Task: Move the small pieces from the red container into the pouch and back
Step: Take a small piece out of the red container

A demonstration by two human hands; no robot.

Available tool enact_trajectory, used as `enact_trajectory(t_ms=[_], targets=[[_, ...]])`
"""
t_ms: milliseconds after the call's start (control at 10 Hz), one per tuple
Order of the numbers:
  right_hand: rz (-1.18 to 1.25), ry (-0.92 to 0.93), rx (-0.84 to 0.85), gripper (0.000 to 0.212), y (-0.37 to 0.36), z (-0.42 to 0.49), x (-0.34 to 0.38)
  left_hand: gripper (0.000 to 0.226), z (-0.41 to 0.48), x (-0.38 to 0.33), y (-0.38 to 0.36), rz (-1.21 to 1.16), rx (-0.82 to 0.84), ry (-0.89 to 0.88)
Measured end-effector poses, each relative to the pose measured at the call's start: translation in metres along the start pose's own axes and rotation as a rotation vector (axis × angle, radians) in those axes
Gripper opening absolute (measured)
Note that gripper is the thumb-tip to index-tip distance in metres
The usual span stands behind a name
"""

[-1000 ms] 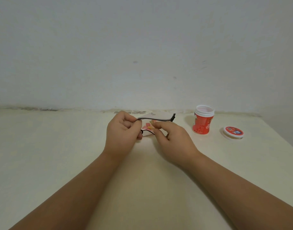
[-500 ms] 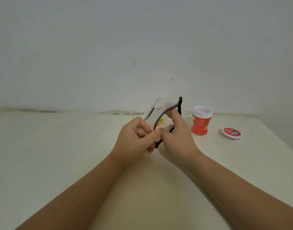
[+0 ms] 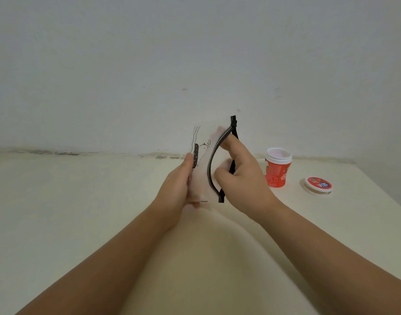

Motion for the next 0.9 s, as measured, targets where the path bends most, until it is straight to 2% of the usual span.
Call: enact_trajectory(t_ms=[100, 200, 300, 400, 500, 600, 700, 800, 900], targets=[[-0.039, 0.037, 0.084, 0.066, 0.000, 0.012, 0.013, 0.069, -0.008, -0.004, -0.007, -0.007, 0.085, 0.004], [-0.158, 0.049, 0.181, 0.063, -0.002, 0.028, 0.024, 0.069, -0.011, -0.007, -0.007, -0.051, 0.092, 0.021], [-0.296, 0.022, 0.347, 0.039, -0.008, 0.030, 0.027, 0.070, -0.011, -0.006, -0.010, -0.049, 0.051, 0.008], [-0.528, -0.038, 0.485, 0.021, 0.004, 0.028, 0.016, 0.072, -0.005, -0.003, -0.031, -0.022, -0.001, 0.033], [-0.771, -0.076, 0.521, 0.015, 0.013, 0.027, 0.009, 0.068, 0.005, -0.005, -0.045, 0.020, -0.022, 0.038], [-0.961, -0.104, 0.629, 0.013, 0.005, 0.017, 0.007, 0.064, 0.009, -0.003, -0.047, 0.069, -0.067, 0.067], [-1.018, -0.205, 0.690, 0.036, 0.001, 0.011, 0.002, 0.054, 0.010, 0.005, -0.044, 0.059, -0.082, 0.085], [-1.029, -0.202, 0.744, 0.039, -0.003, 0.005, 0.003, 0.049, 0.012, 0.012, -0.041, 0.010, -0.043, 0.093], [-1.091, -0.114, 0.804, 0.040, -0.011, 0.002, 0.007, 0.034, 0.017, 0.018, -0.041, -0.065, -0.009, 0.153]])
Point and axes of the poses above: each hand's wrist, its own z-axis towards the middle knuckle, its own y-axis out of the back of the hand, x = y × z, the point moved 8 cm from there along z, towards the middle knuckle, and after that the axes turned 4 degrees about y, right-handed, at the moved point
